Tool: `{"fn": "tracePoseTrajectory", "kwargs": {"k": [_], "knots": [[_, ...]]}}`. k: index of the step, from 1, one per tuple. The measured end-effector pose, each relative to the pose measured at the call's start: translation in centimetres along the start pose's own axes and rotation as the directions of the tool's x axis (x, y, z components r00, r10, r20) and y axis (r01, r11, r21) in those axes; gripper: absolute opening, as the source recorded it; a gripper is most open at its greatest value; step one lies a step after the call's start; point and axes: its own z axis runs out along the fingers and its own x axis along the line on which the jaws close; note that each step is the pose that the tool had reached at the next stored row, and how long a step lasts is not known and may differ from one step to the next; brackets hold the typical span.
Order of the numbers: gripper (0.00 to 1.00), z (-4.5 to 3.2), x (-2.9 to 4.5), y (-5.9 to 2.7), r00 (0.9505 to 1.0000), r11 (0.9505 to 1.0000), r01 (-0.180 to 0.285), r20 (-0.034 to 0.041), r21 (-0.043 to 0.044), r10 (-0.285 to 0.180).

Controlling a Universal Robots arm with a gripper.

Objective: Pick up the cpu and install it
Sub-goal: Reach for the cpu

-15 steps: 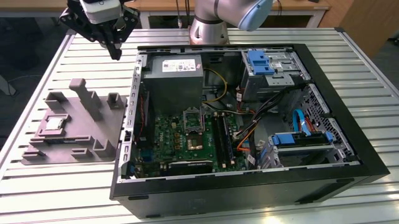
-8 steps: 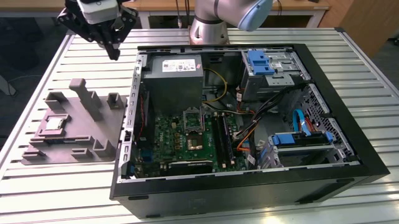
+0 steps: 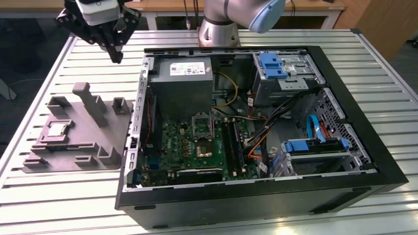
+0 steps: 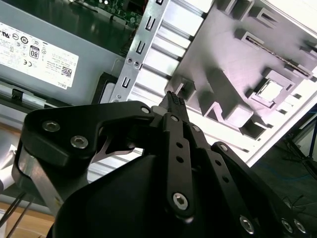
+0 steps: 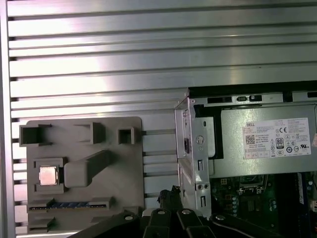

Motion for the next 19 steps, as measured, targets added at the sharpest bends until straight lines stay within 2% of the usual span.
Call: {"fn": "tracePoseTrajectory", "kwargs": {"k": [19], "knots": [[0.11, 0.02, 1.36, -0.1, 1.0, 1.0, 0.0, -0.0006, 0.0, 0.0]]}}
